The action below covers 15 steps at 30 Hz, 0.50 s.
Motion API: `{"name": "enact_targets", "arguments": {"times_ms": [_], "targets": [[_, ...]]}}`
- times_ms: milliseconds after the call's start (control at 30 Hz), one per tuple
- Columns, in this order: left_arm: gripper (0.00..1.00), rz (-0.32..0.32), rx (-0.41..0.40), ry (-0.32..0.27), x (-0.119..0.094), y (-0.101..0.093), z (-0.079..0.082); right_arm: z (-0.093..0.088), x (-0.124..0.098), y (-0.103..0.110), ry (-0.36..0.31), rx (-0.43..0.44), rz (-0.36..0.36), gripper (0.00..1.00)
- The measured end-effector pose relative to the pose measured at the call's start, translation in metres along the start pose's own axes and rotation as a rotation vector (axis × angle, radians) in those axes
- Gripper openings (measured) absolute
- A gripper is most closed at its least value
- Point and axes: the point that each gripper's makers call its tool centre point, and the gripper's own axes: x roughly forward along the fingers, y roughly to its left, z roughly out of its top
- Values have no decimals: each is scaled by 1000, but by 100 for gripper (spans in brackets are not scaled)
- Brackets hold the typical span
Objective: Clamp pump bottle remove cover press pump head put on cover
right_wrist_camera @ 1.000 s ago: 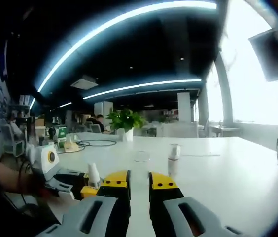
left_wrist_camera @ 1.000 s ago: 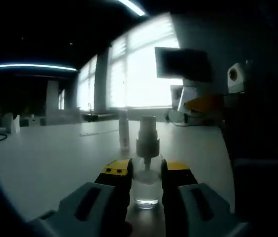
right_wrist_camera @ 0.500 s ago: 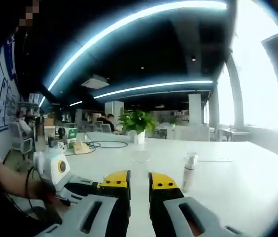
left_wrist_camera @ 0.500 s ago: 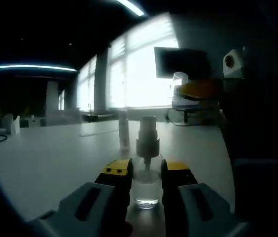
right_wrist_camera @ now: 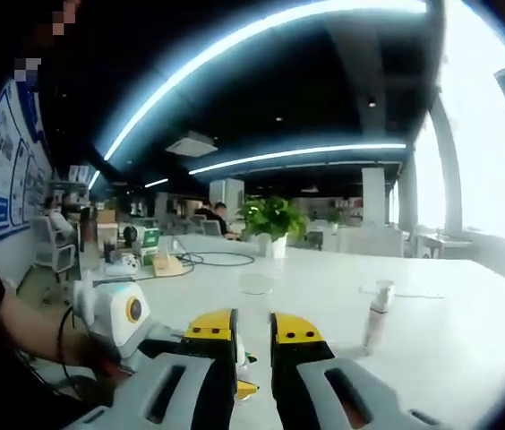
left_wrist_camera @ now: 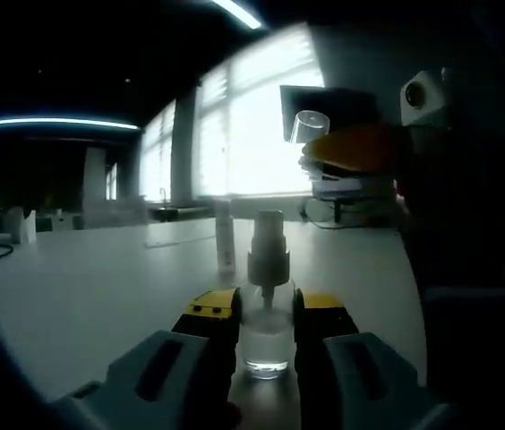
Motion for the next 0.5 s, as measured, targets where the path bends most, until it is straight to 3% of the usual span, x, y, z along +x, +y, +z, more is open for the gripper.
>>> {"name": "enact_targets", "arguments": {"times_ms": [500], "targets": [[15,-1,-1,0,0,-1,0,-6,11,9,24,20,40,9]]}}
